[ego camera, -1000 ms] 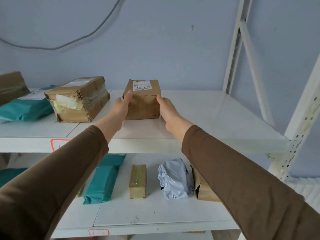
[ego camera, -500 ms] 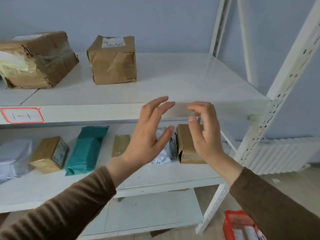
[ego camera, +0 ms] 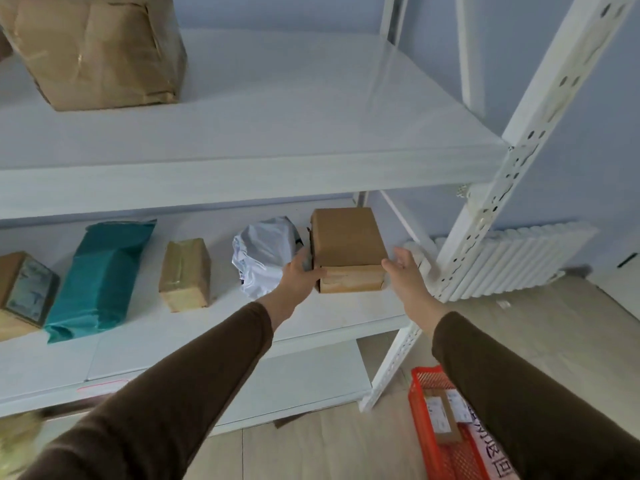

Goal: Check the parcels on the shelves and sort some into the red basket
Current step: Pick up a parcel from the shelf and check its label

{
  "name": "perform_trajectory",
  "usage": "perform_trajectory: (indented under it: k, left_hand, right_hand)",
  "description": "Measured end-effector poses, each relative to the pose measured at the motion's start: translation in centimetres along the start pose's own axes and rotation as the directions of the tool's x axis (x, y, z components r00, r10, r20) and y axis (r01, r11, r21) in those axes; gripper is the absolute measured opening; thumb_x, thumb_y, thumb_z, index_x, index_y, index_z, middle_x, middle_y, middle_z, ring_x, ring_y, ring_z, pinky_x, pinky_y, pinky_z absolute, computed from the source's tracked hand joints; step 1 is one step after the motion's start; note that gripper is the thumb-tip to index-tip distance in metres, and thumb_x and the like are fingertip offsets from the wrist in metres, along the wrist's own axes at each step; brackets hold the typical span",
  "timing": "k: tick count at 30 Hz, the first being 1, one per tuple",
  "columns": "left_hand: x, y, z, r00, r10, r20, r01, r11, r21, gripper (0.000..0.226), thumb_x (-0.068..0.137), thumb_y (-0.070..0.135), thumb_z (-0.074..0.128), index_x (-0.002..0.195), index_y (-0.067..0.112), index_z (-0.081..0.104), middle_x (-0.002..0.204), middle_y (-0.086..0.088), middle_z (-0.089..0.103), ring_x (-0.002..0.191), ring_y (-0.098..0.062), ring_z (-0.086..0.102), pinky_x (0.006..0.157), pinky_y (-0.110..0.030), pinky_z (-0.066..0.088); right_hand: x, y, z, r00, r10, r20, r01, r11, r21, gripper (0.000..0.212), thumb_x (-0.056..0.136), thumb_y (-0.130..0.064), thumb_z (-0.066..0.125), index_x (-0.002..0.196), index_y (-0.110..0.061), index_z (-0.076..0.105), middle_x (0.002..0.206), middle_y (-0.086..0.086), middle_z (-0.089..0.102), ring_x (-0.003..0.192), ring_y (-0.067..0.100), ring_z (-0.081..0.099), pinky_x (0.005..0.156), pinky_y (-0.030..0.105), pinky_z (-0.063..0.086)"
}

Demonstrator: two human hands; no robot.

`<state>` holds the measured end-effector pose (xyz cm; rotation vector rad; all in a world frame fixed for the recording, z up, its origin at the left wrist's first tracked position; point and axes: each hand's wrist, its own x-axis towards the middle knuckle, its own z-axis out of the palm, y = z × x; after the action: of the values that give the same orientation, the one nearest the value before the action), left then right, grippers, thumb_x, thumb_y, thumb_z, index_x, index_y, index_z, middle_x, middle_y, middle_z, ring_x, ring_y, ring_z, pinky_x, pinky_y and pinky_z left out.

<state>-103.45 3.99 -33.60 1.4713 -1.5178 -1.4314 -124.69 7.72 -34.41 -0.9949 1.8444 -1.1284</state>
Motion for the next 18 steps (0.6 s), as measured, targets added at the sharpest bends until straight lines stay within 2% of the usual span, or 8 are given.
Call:
perform_trajectory:
  k: [2, 5, 7, 10, 13, 15, 16, 18]
  left_hand:
    - [1.7, -0.5, 0.7, 0.990, -0.133, 0.037, 0.137, 0.981, -0.140, 0.064, 0.104, 0.015, 0.062, 0.160, 0.011, 0.030, 0.133, -0.005, 0.050, 0.117, -0.022, 0.050, 0.094, -0.027, 0.039]
    - [3.5, -1.3, 1.4, 0.970, -0.232, 0.073, 0.242, 0.943, -0.227, 0.076, 0.103, 0.024, 0.065, 0.165, 0.020, 0.023, 0.159, -0.006, 0.041, 0.145, -0.026, 0.041, 0.111, -0.029, 0.033]
    - [3.9, -1.6, 1.9, 0.961, -0.253, 0.108, 0.273, 0.930, -0.245, 0.065, 0.103, 0.027, 0.065, 0.160, 0.026, 0.035, 0.148, -0.001, 0.051, 0.141, -0.023, 0.043, 0.106, -0.028, 0.032]
    - [3.1, -1.3, 2.5, 0.954, -0.249, 0.166, 0.284, 0.926, -0.247, 0.031, 0.106, 0.030, 0.057, 0.136, 0.036, 0.051, 0.128, 0.008, 0.057, 0.127, -0.016, 0.046, 0.108, -0.032, 0.030]
    - [1.9, -1.6, 2.6, 0.977, -0.169, 0.132, 0.198, 0.947, -0.251, 0.014, 0.108, 0.034, 0.051, 0.121, 0.037, 0.056, 0.120, 0.014, 0.061, 0.113, -0.008, 0.052, 0.102, -0.032, 0.027]
    - [0.5, -1.9, 2.5, 0.988, -0.107, 0.116, 0.136, 0.947, -0.290, 0.025, 0.108, 0.039, 0.051, 0.131, 0.031, 0.057, 0.125, 0.012, 0.062, 0.107, 0.002, 0.054, 0.102, -0.032, 0.026]
    - [-0.3, -2.2, 2.4, 0.990, -0.082, 0.115, 0.114, 0.945, -0.308, 0.033, 0.107, 0.042, 0.052, 0.137, 0.027, 0.055, 0.130, 0.011, 0.062, 0.110, 0.003, 0.054, 0.104, -0.033, 0.026]
    - [-2.1, -2.3, 2.0, 0.994, -0.033, 0.105, 0.068, 0.937, -0.342, 0.043, 0.104, 0.047, 0.056, 0.140, 0.023, 0.055, 0.137, 0.005, 0.063, 0.123, -0.005, 0.055, 0.106, -0.033, 0.030]
  right_hand:
    - [1.1, 0.6, 0.0, 0.993, 0.110, 0.039, -0.112, 0.993, 0.041, 0.062, 0.107, -0.021, 0.051, 0.161, -0.019, 0.023, 0.160, 0.007, 0.035, 0.143, 0.028, 0.040, 0.108, 0.035, 0.035]
    - [2.6, 1.5, 0.1, 0.965, 0.233, 0.119, -0.244, 0.965, 0.095, 0.073, 0.105, -0.030, 0.055, 0.164, -0.029, 0.012, 0.168, -0.001, 0.024, 0.151, 0.026, 0.030, 0.119, 0.041, 0.026]
    - [3.0, 2.0, 0.2, 0.943, 0.267, 0.200, -0.294, 0.948, 0.122, 0.073, 0.104, -0.035, 0.054, 0.164, -0.034, 0.013, 0.169, -0.007, 0.023, 0.153, 0.023, 0.028, 0.122, 0.043, 0.022]
    - [2.5, 2.2, 0.5, 0.937, 0.247, 0.248, -0.288, 0.946, 0.148, 0.065, 0.105, -0.035, 0.052, 0.162, -0.030, 0.023, 0.164, -0.008, 0.033, 0.152, 0.019, 0.029, 0.122, 0.042, 0.022]
    - [0.8, 2.1, 0.6, 0.968, 0.208, 0.141, -0.231, 0.958, 0.172, 0.050, 0.105, -0.040, 0.050, 0.152, -0.023, 0.044, 0.153, -0.003, 0.048, 0.138, 0.018, 0.043, 0.115, 0.040, 0.030]
    - [-0.9, 1.9, 0.2, 0.977, 0.205, 0.053, -0.211, 0.956, 0.202, 0.039, 0.105, -0.046, 0.048, 0.136, -0.023, 0.055, 0.137, -0.004, 0.057, 0.123, 0.016, 0.047, 0.106, 0.037, 0.034]
    - [-1.8, 1.9, -0.1, 0.979, 0.203, 0.017, -0.202, 0.956, 0.212, 0.033, 0.104, -0.049, 0.048, 0.126, -0.026, 0.056, 0.127, -0.007, 0.057, 0.119, 0.016, 0.047, 0.102, 0.036, 0.034]
    - [-3.6, 1.9, -0.5, 0.982, 0.186, -0.024, -0.175, 0.953, 0.249, 0.030, 0.102, -0.054, 0.051, 0.119, -0.029, 0.053, 0.112, -0.012, 0.056, 0.115, 0.016, 0.049, 0.097, 0.035, 0.034]
